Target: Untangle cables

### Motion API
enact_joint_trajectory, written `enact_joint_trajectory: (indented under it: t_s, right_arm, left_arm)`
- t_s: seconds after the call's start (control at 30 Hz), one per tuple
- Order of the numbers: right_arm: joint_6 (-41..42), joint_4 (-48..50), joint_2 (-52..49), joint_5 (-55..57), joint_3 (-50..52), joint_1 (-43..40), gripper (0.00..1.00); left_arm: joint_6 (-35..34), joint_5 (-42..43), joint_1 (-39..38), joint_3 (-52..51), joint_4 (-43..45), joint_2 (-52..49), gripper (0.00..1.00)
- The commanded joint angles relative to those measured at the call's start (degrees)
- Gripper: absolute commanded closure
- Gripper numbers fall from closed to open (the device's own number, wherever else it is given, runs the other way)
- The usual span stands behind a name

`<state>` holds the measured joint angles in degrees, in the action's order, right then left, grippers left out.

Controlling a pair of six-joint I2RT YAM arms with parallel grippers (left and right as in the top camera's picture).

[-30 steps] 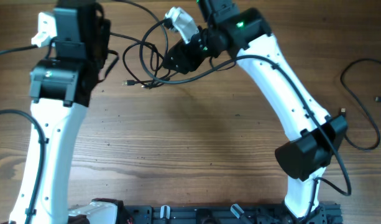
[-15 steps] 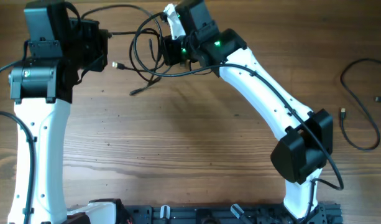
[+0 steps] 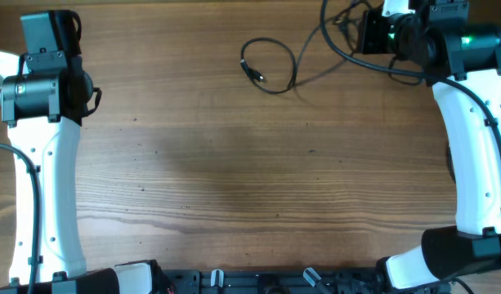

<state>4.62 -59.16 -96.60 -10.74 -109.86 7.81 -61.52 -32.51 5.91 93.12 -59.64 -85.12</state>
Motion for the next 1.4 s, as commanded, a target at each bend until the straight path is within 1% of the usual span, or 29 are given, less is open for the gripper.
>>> enact_joint_trajectory:
  t_s: [0.0,0.03,0.07,0.1,0.13,0.17,0.2,0.27,0.3,0.37,0.4,0.43,0.47,0.53,0.6,0.67,0.73,0.83,0.9,0.97,1.0,1.07,1.1,1.13,1.2,1.23,1.27,1.3,1.37]
  right_arm:
    - [-6.2,-0.6,0.8,-11.5,0.3,2.6,0.96]
    - [-6.2,-0.4,1.1,-13.7,0.2,2.9,0.96]
    - [-6.5,-0.3,1.7,-18.2,-0.3,2.9,0.96]
    - [-6.8,-0.1,2.3,-23.7,-1.4,2.8,0.96]
    - [-6.4,0.4,3.0,-28.3,-3.0,2.6,0.96]
    - [-3.5,1.4,3.6,-29.2,-4.2,2.5,0.96]
    - [1.7,3.3,4.6,-29.2,-4.7,2.5,0.96]
    - [6.5,5.0,5.8,-28.2,-4.7,2.5,0.96]
    - [7.4,4.6,5.9,-28.2,-4.7,2.5,0.96]
    - [7.3,3.2,5.7,-28.1,-4.7,2.5,0.96]
    - [7.3,2.5,5.7,-28.1,-4.7,2.5,0.96]
    - [7.3,2.0,5.7,-28.2,-4.7,2.5,0.96]
    - [7.3,1.4,5.7,-28.1,-4.7,2.5,0.96]
    - [7.3,0.0,5.7,-28.2,-4.7,2.5,0.96]
    - [7.4,-1.0,5.7,-28.2,-4.7,2.5,0.95]
    - [7.4,-1.4,5.7,-28.2,-4.7,2.5,0.96]
    - [7.6,-1.4,5.7,-28.2,-4.7,2.5,0.96]
    - [7.6,-1.7,5.7,-28.4,-4.7,2.5,0.96]
    - [7.6,-2.0,5.7,-28.4,-4.7,2.5,0.96]
    - [7.6,-2.3,5.7,-29.0,-4.7,2.5,0.96]
    - [7.6,-2.3,5.7,-29.5,-4.7,2.5,0.96]
    - [7.5,-2.3,5.7,-29.7,-4.7,2.5,0.96]
    - [7.3,-2.2,5.7,-29.6,-4.7,2.4,0.96]
    - [7.3,-1.9,5.9,-29.5,-4.7,2.0,0.96]
    - [7.3,-1.1,7.2,-28.2,-4.7,-0.4,0.96]
    - [7.4,-0.9,8.8,-25.6,-4.7,-2.7,0.96]
    - [7.6,-1.2,11.1,-19.5,-4.7,-6.3,0.96]
    - [8.2,-1.7,12.5,-15.8,-4.7,-9.1,0.96]
    - [9.7,-4.3,14.5,-13.7,-4.7,-17.7,0.96]
  left_arm:
    - [20.6,22.3,-0.1,0.7,2.6,-1.4,0.96]
    - [27.1,31.6,-0.1,0.7,3.6,-2.0,0.96]
    - [34.1,41.3,-0.1,0.7,4.7,-2.6,0.89]
    - [39.5,49.8,-0.3,0.7,5.1,-3.3,0.77]
    - [42.3,55.3,-0.7,0.7,5.2,-3.9,0.65]
    - [44.9,59.8,-1.5,0.7,5.2,-4.6,0.55]
    - [45.9,62.4,-2.7,0.6,5.0,-5.4,0.44]
    - [46.4,63.6,-5.5,0.6,5.0,-7.2,0.33]
    - [48.8,63.6,-8.2,0.6,5.4,-9.1,0.29]
    - [49.7,63.7,-11.1,0.6,6.4,-11.8,0.27]
    - [50.7,65.5,-12.9,0.6,7.7,-13.9,0.27]
    - [51.1,68.0,-14.1,0.6,9.1,-15.7,0.27]
    - [51.1,72.7,-15.4,0.6,12.2,-18.4,0.26]
    - [51.0,78.8,-16.2,0.6,17.6,-21.8,0.28]
    - [50.8,81.9,-16.2,0.6,22.0,-24.3,0.3]
    - [50.8,88.8,-16.2,0.6,27.1,-27.5,0.31]
    - [50.8,93.6,-16.9,0.6,31.5,-29.9,0.31]
    - [50.6,95.7,-18.8,0.6,36.1,-32.9,0.31]
    - [50.3,95.7,-20.3,0.6,38.4,-34.4,0.35]
    - [45.8,95.6,-22.8,0.6,43.8,-36.7,0.39]
    - [44.7,95.1,-23.5,0.6,45.2,-37.4,0.43]
    - [42.9,90.3,-25.1,0.6,45.7,-37.7,0.69]
    - [42.8,88.6,-25.4,0.6,45.7,-37.7,0.96]
    - [42.5,86.4,-25.2,0.6,44.9,-37.7,0.96]
    - [39.3,78.0,-24.0,0.6,40.5,-37.7,0.96]
    - [38.3,71.3,-22.6,0.6,36.4,-37.7,0.96]
    - [38.3,65.2,-21.1,0.6,32.5,-37.7,0.96]
    - [38.6,61.4,-19.5,0.6,29.6,-37.6,0.96]
    - [42.2,61.2,-16.3,0.7,27.1,-36.2,0.96]
